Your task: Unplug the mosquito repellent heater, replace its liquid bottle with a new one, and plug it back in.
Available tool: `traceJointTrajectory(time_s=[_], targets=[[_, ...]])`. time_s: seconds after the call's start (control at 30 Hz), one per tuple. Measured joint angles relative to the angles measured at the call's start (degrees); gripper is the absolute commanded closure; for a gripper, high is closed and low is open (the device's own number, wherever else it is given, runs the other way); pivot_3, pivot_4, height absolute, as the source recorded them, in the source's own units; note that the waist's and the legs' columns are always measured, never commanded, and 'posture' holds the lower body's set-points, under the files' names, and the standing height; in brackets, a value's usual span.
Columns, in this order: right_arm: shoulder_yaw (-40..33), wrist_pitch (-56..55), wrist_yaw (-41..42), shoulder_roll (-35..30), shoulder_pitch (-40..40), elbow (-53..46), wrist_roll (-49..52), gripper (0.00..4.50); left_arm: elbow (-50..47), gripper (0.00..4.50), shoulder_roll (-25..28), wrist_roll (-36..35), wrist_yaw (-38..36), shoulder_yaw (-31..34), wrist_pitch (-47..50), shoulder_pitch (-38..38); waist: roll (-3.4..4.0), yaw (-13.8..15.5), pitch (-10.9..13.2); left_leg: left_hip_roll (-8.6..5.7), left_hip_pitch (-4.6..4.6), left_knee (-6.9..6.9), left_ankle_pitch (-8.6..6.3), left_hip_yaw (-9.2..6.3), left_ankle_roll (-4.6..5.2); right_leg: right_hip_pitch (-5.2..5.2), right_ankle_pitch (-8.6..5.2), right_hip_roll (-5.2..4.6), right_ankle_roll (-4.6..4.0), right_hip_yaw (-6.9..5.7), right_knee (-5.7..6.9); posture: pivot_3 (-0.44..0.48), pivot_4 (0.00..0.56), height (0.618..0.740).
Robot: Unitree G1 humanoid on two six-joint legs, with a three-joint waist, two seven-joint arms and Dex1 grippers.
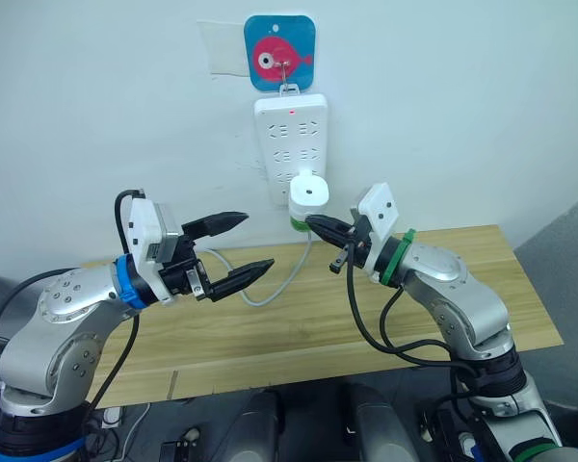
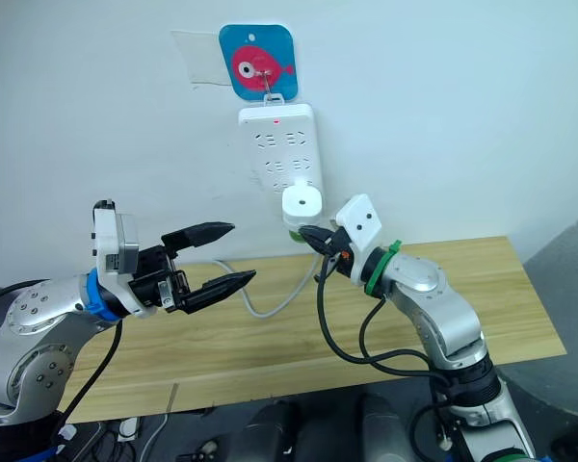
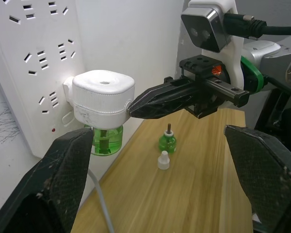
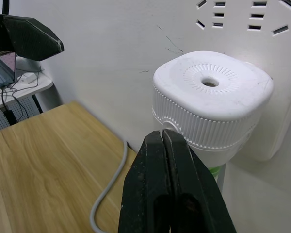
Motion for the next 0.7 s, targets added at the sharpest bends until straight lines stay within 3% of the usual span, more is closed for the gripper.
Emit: traceJointTrajectory(time_s=[0.53, 0.7], targets=[[-0.98, 1.71, -1.03, 1.92, -0.67, 0.91, 0.62, 4.46, 1.22, 0.00, 0.07, 0.13, -0.45, -0.81, -0.24, -0.64, 0.00, -0.05, 0.00, 0.01, 0.04, 0.01, 0.01, 0.01, -0.01, 0.02, 0.00, 0.02, 0.00, 0.00, 0.01, 0.007, 0.254, 0.740], [-1.13, 1.14, 1.93, -3.55, 0.68, -1.71, 0.47, 4.46, 1.77, 0.00, 0.08, 0.29, -0.86, -0.82, -0.96, -0.81, 0.01, 0.08, 0.01, -0.04, 0.01, -0.06, 0.00, 0.00, 0.01, 0.04, -0.01, 0.01, 0.01, -0.03, -0.13, 0.006, 0.252, 0.740]])
